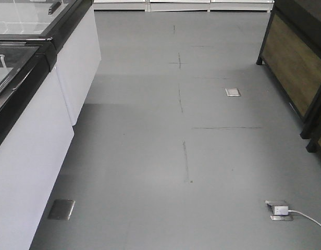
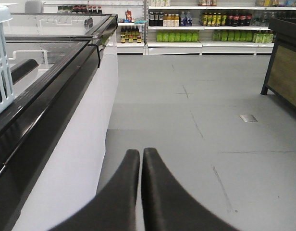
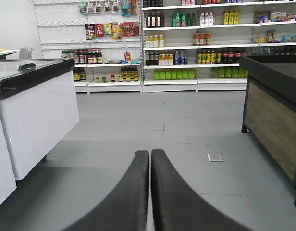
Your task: Left arm holds basket, right arm returns cookies
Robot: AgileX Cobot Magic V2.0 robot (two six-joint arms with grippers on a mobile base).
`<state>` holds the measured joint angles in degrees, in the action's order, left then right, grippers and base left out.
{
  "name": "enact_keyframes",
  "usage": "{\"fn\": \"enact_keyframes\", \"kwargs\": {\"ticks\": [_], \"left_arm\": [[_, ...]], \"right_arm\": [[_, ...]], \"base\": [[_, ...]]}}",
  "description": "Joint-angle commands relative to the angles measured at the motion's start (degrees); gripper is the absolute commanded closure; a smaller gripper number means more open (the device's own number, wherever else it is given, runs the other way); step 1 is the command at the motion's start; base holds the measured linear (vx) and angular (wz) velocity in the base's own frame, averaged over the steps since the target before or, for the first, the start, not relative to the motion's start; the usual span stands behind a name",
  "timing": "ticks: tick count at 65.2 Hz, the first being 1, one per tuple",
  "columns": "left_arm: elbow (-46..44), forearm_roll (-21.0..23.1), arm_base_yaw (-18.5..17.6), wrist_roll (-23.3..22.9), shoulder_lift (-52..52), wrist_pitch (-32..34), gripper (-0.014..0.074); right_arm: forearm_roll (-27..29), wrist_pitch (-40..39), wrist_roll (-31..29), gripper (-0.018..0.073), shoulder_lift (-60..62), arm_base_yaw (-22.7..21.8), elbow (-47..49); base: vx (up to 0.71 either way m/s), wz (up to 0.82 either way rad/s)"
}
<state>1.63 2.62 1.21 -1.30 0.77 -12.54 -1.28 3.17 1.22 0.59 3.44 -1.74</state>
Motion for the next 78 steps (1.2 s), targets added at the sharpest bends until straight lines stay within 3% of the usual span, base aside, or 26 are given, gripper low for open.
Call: {"fn": "enact_keyframes", "kwargs": {"ticks": [1,78], "left_arm": [[-1.8,0.1,0.0,-0.6,0.6,4.7,0.0603],[-1.8,0.1,0.0,-0.6,0.6,4.7,0.0603]], "right_arm": [[-0.5,-4.3,-0.1,0.0567,0.7,0.0,0.0],[-0.5,-4.3,-0.1,0.0567,0.7,0.0,0.0]], "base": [[0.0,0.0],[0.0,0.0]]}}
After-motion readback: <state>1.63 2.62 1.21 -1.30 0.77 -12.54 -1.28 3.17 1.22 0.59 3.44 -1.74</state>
